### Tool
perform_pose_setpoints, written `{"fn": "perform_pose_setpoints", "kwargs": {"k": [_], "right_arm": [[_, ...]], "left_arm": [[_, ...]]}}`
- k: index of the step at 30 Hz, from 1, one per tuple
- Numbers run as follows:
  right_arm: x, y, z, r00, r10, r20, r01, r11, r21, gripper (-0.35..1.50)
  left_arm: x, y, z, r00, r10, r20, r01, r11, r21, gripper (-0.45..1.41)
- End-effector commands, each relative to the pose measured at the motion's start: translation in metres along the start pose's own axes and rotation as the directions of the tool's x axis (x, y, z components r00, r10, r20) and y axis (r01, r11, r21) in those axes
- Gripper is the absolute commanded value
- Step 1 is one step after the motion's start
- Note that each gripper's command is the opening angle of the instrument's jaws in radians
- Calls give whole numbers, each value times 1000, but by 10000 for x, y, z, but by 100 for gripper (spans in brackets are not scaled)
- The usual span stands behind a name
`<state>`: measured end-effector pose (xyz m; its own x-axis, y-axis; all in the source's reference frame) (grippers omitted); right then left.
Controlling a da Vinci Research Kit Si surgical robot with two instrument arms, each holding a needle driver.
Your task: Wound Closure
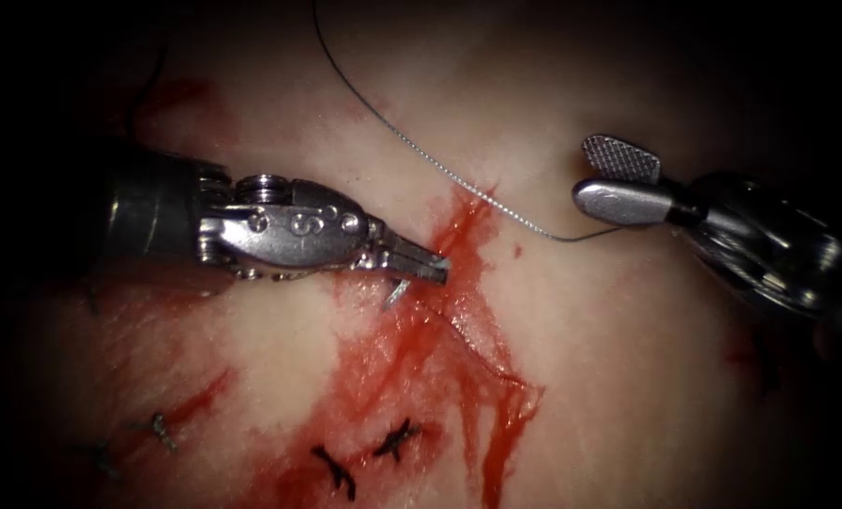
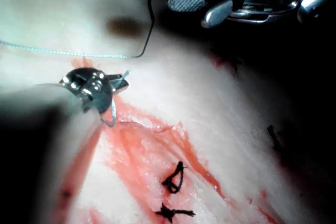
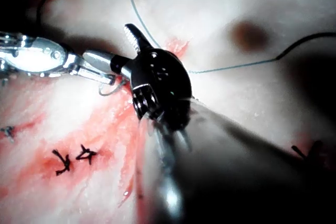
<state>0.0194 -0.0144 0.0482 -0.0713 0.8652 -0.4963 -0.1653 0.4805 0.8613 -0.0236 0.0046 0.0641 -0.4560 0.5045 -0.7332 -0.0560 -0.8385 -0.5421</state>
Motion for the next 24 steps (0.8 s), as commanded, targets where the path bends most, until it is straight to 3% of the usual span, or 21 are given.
{"fn": "perform_pose_setpoints", "kwargs": {"k": [1,3,6,9,17,24], "right_arm": [[-16,6,10,999,-15,43,13,999,50,113],[-34,9,14,988,-53,143,40,995,92,113],[-47,11,15,963,-150,226,127,985,113,113],[-55,14,23,941,-160,297,148,987,63,110],[-70,27,67,951,-164,264,185,981,-56,110],[-73,34,95,968,-150,199,165,984,-62,116]], "left_arm": [[-3,-7,5,999,-26,-28,26,1000,8,-45],[-6,-23,1,994,-71,-85,74,997,32,-45],[-8,-32,-1,990,-94,-102,101,993,57,-45],[-8,-37,-3,984,-112,-136,123,990,74,-45],[-4,-32,1,979,-132,-158,144,988,63,-45],[1,-28,5,977,-137,-163,148,987,56,-45]]}}
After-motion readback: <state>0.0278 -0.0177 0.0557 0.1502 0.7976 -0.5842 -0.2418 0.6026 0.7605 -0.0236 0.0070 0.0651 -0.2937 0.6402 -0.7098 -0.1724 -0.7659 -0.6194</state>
